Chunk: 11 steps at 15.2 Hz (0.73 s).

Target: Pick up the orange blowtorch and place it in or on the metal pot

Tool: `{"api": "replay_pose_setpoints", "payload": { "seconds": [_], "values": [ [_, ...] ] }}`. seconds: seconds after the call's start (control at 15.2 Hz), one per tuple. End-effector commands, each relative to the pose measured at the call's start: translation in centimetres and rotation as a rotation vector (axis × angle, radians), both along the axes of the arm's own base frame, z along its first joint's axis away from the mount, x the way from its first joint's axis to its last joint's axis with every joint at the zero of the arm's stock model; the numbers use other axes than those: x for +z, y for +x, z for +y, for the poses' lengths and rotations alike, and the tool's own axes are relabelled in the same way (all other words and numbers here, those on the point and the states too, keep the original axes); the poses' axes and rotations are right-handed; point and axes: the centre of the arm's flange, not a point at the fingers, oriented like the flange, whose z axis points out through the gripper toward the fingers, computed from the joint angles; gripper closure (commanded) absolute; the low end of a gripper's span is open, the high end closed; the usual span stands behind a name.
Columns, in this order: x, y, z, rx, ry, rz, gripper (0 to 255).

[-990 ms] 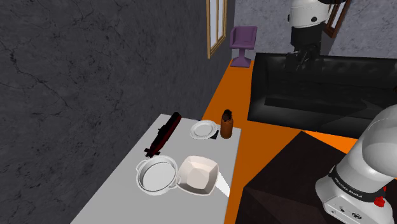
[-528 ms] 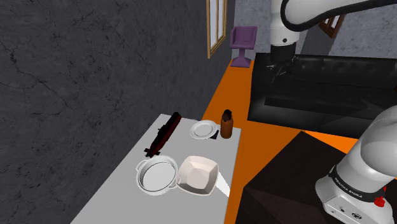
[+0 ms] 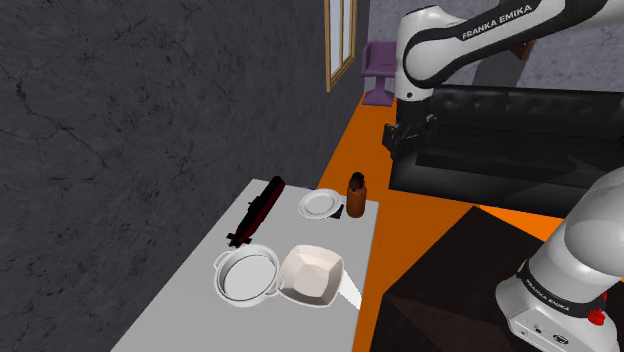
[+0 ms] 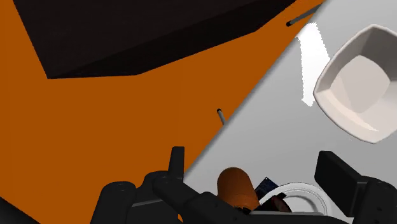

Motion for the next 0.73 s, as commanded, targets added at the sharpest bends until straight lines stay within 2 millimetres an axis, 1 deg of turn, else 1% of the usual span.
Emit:
{"api": "replay_pose_setpoints", "payload": {
  "seconds": [0.0,0.66],
  "values": [
    [-2.1,2.0,-0.4,-0.046,0.008,-0.01,0],
    [-11.5,10.3,-3.0,-0.268,0.048,-0.048,0]
  ]
}}
